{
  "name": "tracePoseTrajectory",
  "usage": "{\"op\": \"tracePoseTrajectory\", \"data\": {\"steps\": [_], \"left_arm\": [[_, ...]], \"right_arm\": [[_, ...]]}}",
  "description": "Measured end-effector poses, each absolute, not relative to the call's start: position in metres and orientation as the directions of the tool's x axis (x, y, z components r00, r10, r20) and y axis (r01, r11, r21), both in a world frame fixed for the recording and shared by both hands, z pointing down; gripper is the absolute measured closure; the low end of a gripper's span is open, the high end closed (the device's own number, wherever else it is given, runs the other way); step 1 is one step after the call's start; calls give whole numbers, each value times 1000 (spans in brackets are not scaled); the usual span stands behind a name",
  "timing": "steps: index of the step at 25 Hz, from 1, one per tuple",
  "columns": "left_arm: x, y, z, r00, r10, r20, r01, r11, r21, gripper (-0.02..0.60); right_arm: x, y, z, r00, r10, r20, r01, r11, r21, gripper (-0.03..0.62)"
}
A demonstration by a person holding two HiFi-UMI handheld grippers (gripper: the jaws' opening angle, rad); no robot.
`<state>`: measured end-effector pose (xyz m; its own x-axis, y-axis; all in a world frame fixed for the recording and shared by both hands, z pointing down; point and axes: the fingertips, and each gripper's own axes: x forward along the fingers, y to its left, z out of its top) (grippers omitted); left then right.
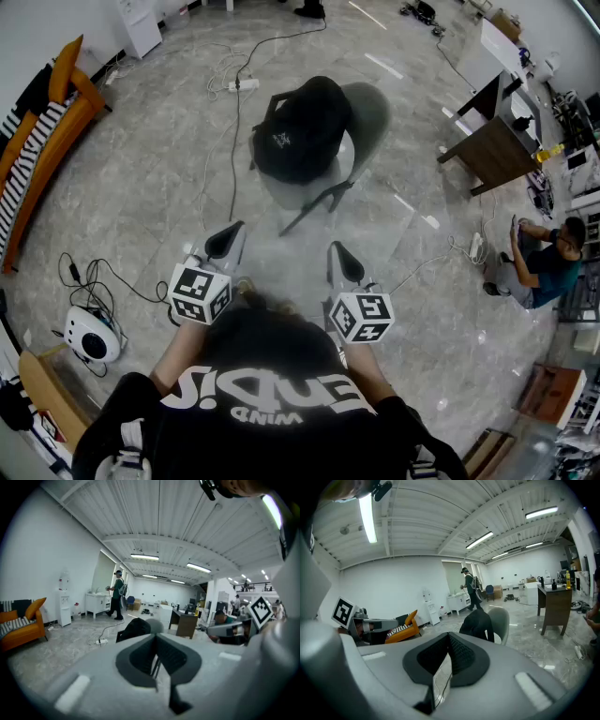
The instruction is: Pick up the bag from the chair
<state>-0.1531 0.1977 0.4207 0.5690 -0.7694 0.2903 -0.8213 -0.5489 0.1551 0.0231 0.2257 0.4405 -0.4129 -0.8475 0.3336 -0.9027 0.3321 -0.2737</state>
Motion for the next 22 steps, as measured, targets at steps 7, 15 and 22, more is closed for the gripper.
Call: {"op": "tracePoseTrajectory", "data": {"steps": [7, 15, 22], "left_arm": [[-165, 188, 421, 576, -766, 286, -817, -553, 164, 580], [-186, 163, 414, 591, -757, 280, -806, -569, 163, 580], [-207, 134, 419, 629, -727, 277, -776, -611, 160, 580]], "right_arm": [[14, 217, 443, -402, -854, 330, -898, 297, -325, 594], [-12, 195, 438, -399, -851, 341, -902, 298, -312, 594], [-37, 171, 449, -360, -869, 340, -912, 253, -322, 594]]}}
